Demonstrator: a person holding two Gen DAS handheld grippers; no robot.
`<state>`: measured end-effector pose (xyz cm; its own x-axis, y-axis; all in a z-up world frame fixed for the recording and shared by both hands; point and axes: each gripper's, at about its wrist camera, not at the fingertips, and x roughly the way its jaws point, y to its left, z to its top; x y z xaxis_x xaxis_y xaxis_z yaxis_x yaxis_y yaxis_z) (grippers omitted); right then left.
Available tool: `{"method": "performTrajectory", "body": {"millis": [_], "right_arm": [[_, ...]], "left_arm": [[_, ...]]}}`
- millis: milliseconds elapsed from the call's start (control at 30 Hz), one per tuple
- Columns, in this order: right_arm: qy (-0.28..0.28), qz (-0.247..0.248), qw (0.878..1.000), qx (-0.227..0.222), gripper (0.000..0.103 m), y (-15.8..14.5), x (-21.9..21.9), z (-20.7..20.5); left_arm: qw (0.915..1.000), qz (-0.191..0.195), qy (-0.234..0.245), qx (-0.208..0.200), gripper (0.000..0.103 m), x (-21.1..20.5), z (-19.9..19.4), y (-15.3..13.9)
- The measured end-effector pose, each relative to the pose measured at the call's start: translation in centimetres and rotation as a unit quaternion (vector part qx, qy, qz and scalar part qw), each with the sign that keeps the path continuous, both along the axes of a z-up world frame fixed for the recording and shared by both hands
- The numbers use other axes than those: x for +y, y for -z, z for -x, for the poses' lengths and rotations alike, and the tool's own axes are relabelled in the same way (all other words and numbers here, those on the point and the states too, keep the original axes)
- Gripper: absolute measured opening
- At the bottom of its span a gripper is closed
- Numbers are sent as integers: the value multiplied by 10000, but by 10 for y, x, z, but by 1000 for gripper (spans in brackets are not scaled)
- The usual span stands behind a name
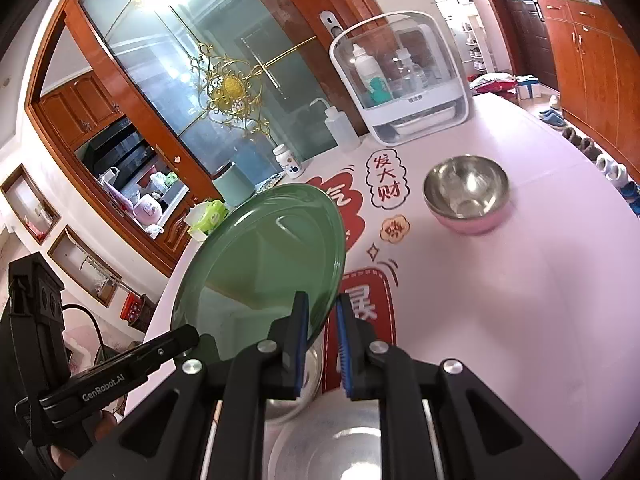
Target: Organize plates and bowls
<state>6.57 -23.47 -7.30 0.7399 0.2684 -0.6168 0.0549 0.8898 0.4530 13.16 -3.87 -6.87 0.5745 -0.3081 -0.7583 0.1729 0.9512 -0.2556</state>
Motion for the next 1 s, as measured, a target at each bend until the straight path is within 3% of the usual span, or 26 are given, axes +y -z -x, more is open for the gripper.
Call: {"method": "performTrajectory", "body": {"millis": [533, 1000], "right_arm": [[372, 114, 9989, 259, 13, 15, 10, 93], [533, 209, 9956, 740, 14, 46, 14, 134]], "left_arm": [[9989, -21, 457, 139, 20, 0, 89, 21], [9963, -112, 725, 441, 20, -5, 123, 53]]}}
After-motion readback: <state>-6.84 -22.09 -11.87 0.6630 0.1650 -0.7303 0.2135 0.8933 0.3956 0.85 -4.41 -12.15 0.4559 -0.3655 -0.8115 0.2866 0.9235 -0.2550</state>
